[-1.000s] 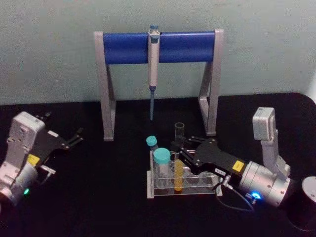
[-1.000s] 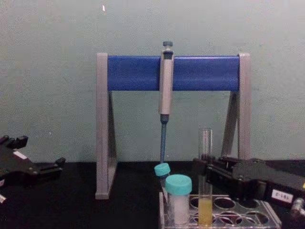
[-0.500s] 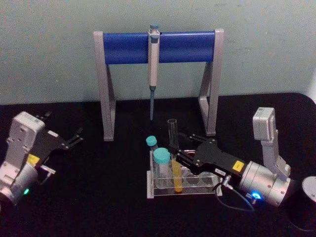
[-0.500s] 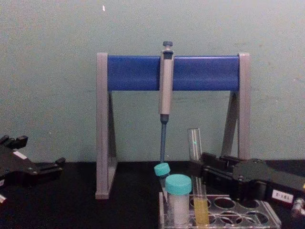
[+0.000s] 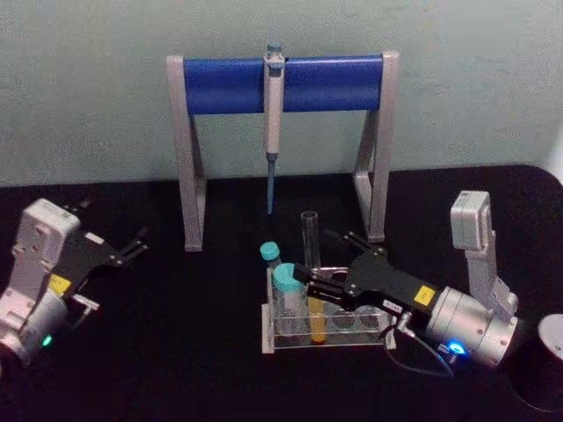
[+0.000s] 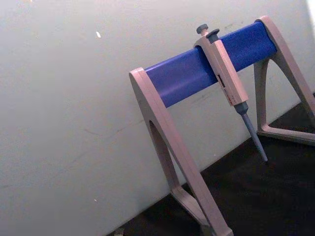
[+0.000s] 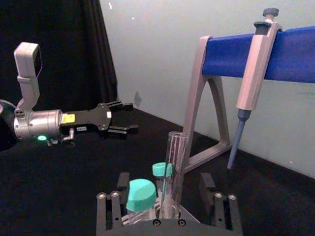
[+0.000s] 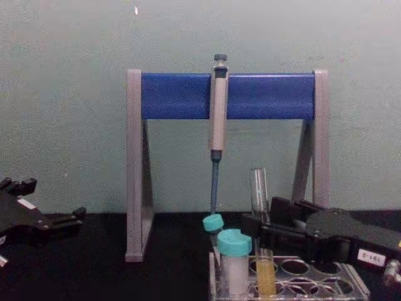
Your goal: Pick up the test tube from the test tube rack, shake it, then place it back into the test tube rack.
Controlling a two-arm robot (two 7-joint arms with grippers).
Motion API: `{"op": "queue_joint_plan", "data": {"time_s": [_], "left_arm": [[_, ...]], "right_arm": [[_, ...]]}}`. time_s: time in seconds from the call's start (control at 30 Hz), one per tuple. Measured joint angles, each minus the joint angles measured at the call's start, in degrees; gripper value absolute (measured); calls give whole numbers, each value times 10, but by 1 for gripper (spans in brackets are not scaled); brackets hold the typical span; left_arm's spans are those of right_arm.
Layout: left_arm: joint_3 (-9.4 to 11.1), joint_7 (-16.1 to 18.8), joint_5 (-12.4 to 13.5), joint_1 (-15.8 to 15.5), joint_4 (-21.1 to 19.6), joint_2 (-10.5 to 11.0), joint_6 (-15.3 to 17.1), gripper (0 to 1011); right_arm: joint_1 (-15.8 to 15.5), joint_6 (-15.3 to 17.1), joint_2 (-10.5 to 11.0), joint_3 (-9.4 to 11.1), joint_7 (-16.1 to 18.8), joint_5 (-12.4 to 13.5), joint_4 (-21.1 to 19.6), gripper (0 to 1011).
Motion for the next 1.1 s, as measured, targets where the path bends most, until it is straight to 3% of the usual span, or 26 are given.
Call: {"op": "queue_joint_plan", "data": {"time_s": [0.17, 0.53, 0.8, 0.97, 1.07, 1.1], "left_arm": [[0, 0, 0, 0, 0, 0, 0, 1001], [0, 0, 0, 0, 0, 0, 0, 1001], [0, 0, 0, 0, 0, 0, 0, 1001], [0, 0, 0, 0, 0, 0, 0, 1001], [0, 0, 0, 0, 0, 0, 0, 1001], [0, 0, 0, 0, 0, 0, 0, 1001]], "right_arm": [[0, 0, 0, 0, 0, 0, 0, 1000], [0, -2, 0, 1, 3, 0, -3, 1000], [-11, -37, 10, 21, -6, -5, -53, 1000], [-30, -64, 13, 46, -48, -26, -91, 1000], [-55, -83, 8, 74, -121, -69, -119, 1000], [-55, -83, 8, 74, -121, -69, -119, 1000]]}}
